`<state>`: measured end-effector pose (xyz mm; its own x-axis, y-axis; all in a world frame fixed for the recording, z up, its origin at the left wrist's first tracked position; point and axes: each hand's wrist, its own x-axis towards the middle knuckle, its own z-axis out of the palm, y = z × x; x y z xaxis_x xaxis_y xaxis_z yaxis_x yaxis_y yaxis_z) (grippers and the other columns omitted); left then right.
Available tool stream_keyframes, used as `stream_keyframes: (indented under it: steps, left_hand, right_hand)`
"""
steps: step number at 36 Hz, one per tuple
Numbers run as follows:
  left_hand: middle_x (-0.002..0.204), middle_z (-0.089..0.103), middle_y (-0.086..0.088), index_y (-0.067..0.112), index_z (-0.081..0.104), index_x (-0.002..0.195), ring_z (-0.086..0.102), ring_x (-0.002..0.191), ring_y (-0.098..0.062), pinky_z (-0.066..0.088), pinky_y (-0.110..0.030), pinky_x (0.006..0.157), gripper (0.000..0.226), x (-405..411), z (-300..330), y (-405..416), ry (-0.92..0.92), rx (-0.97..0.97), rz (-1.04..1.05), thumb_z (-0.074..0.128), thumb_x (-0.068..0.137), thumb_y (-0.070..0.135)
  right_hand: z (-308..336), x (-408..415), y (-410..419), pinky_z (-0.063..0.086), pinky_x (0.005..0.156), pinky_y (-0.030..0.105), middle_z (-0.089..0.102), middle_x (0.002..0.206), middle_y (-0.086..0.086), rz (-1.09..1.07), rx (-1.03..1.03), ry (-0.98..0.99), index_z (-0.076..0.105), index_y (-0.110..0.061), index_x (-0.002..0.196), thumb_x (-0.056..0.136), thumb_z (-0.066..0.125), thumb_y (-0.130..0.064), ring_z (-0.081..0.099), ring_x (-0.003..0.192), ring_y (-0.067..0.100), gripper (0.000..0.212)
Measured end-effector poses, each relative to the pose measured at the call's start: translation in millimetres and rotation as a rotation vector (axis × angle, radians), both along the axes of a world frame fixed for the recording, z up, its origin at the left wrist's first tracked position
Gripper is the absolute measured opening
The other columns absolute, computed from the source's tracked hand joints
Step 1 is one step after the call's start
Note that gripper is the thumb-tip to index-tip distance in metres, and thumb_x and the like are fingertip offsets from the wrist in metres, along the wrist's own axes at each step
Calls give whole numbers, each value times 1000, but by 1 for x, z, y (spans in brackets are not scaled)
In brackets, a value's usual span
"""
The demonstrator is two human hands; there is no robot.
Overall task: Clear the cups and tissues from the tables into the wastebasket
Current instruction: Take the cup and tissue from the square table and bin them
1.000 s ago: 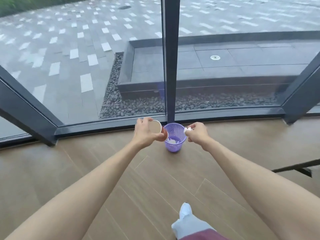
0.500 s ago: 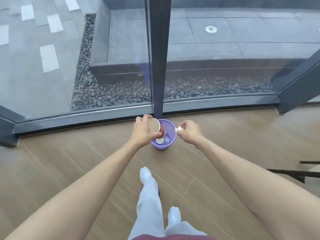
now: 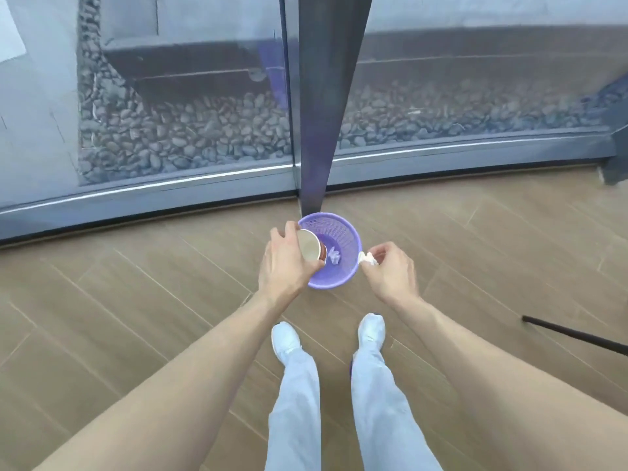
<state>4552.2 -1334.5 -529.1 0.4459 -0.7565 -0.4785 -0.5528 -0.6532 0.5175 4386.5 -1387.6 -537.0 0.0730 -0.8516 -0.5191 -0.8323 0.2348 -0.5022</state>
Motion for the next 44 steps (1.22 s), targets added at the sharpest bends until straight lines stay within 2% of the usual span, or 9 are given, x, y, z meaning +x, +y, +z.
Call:
stream_keyframes:
  steps: [9,15,20,24,26,31,34,40,44]
  left_hand:
    - [124,46,-13,13,42,127,57,108,-37,48,-41,85,73,-23,-182,-40,-19,79,56,81,71,39]
    - [125,41,-12,18,41,134,48,116,-35,48,-44,91,75,-43,-296,-33,-43,108,24,80,72,32]
    - [123,43,-13,18,39,136,50,113,-36,48,-43,85,75,-53,-362,-31,-87,118,54,80,74,27]
    - [120,43,-13,18,40,134,49,112,-37,48,-45,85,72,-52,-408,-44,-151,94,48,79,74,25]
    - [122,43,-14,17,39,135,49,113,-37,48,-45,83,73,-48,-429,-52,-164,88,37,79,74,27]
    - [121,42,-14,17,40,129,50,110,-38,46,-44,74,69,-44,-473,-64,-184,134,-26,80,75,32]
    - [120,43,-14,18,37,131,51,111,-38,47,-44,74,75,-45,-496,-64,-176,165,-60,81,73,37]
    - [128,40,-14,18,33,139,47,120,-36,48,-45,76,79,-48,-526,-66,-154,206,-110,77,77,40]
    - [130,40,-17,17,32,141,46,120,-37,46,-46,75,75,-47,-535,-72,-154,226,-154,74,80,34]
  right_hand:
    - [-178,14,-39,44,91,35,66,115,9,23,61,-76,61,-12,110,90,61,-25,59,109,28,24]
    - [-286,-20,-28,37,79,26,65,107,3,109,111,-70,61,-12,107,89,62,-29,60,101,23,25]
    - [-349,-34,-20,35,78,24,60,107,4,97,87,-55,59,-12,106,90,61,-28,57,97,21,23]
    - [-389,-19,-24,31,75,20,59,110,4,136,52,-70,57,-13,106,92,60,-27,54,92,17,20]
    - [-407,-7,-29,31,75,21,60,112,5,109,51,-66,57,-12,108,91,61,-23,56,97,21,21]
    - [-441,15,-39,36,91,29,61,117,7,-37,71,-42,58,-10,110,89,62,-22,56,111,25,25]
    - [-459,22,-44,32,89,26,61,118,9,-78,72,-31,58,-9,110,87,63,-19,55,113,26,26]
    - [-483,29,-53,32,87,25,61,120,11,-127,114,-21,57,-10,115,87,63,-18,56,114,28,30]
    - [-491,32,-59,37,94,30,59,125,11,-124,150,-14,54,-12,121,86,65,-21,55,118,28,38]
